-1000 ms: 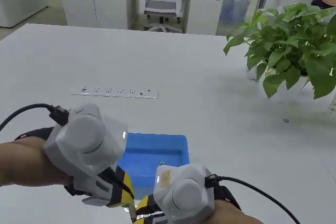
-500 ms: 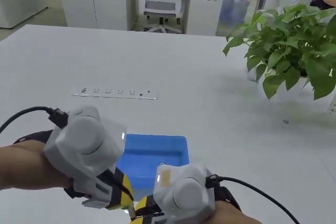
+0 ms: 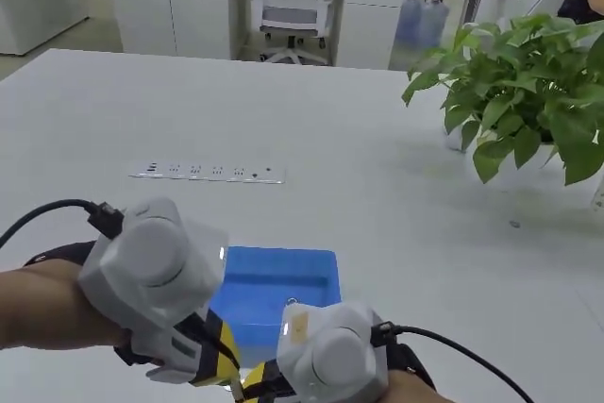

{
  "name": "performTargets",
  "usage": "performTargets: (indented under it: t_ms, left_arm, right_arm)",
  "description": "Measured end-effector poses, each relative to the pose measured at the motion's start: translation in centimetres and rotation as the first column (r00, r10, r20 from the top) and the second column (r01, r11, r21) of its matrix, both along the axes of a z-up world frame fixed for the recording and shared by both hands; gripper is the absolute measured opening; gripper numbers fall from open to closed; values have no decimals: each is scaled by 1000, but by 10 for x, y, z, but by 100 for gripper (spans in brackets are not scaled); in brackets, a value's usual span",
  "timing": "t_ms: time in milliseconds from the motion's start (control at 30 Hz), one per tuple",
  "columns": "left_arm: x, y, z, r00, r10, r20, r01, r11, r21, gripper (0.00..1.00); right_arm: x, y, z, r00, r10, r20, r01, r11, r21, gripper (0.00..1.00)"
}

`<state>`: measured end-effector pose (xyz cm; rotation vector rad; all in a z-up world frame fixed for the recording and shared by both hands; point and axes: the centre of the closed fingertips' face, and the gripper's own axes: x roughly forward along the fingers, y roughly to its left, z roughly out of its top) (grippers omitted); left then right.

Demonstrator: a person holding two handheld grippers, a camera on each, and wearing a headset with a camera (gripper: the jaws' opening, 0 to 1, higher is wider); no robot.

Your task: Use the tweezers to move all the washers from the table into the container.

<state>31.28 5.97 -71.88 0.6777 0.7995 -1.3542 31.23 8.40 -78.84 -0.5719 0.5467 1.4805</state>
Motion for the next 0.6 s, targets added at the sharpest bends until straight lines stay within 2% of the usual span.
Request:
performTargets:
  t_ms: [600]
  left_arm:
    - [0,0,3,1000,-5,7,5,1000,3,6]
  right_arm:
    - [1,-1,3,1000,6,27,-6,1000,-2,9]
